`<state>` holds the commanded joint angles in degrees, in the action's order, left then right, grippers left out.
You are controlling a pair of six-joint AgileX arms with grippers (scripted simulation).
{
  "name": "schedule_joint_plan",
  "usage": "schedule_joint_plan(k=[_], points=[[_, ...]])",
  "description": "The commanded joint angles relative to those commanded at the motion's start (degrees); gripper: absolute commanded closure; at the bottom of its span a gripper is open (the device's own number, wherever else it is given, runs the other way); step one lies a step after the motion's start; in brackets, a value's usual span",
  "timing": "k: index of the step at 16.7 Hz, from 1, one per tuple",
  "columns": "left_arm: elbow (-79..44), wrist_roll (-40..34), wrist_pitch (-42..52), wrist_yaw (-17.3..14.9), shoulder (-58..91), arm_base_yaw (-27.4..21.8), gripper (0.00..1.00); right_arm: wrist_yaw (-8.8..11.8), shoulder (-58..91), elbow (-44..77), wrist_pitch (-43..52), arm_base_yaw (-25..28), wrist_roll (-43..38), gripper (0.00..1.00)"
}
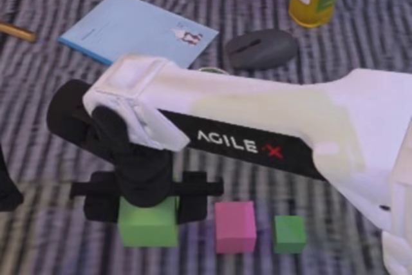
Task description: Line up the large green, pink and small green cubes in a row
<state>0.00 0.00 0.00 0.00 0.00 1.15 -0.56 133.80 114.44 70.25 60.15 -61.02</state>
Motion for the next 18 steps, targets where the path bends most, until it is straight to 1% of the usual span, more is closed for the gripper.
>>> schedule_joint_plan(k=[3, 8, 18], points=[[0.0, 0.0, 0.0, 0.0, 0.0, 0.0, 0.00, 0.0, 0.9, -5.2, -6.2, 0.2, 0.0, 1.00], [0.0, 0.0, 0.0, 0.0, 0.0, 0.0, 0.00, 0.0, 1.3, -6.3, -7.4, 0.3, -0.1, 1.00], [0.0, 0.0, 0.0, 0.0, 0.0, 0.0, 0.00, 0.0, 1.3, -6.3, -7.4, 0.3, -0.1, 0.25]])
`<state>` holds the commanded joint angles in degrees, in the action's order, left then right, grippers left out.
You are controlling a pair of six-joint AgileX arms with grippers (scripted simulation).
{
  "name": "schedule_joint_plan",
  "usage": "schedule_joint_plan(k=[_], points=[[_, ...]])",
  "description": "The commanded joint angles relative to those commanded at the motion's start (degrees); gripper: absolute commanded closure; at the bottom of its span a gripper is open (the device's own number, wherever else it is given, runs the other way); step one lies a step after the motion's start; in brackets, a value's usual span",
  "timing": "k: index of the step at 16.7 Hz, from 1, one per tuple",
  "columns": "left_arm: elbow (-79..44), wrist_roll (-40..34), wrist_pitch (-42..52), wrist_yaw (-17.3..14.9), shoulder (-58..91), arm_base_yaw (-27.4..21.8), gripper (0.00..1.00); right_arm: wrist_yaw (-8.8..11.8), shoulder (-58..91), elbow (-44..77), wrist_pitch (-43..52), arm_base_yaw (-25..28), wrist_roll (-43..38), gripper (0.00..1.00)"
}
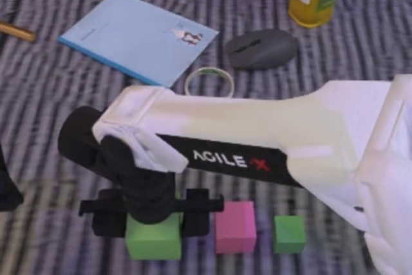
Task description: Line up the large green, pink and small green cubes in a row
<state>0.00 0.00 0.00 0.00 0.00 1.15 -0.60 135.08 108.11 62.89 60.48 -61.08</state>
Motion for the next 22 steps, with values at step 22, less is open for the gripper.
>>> schedule_joint_plan(k=[22], points=[[0.0, 0.0, 0.0, 0.0, 0.0, 0.0, 0.00, 0.0, -2.1, 12.4, 14.5, 0.4, 0.1, 0.00]])
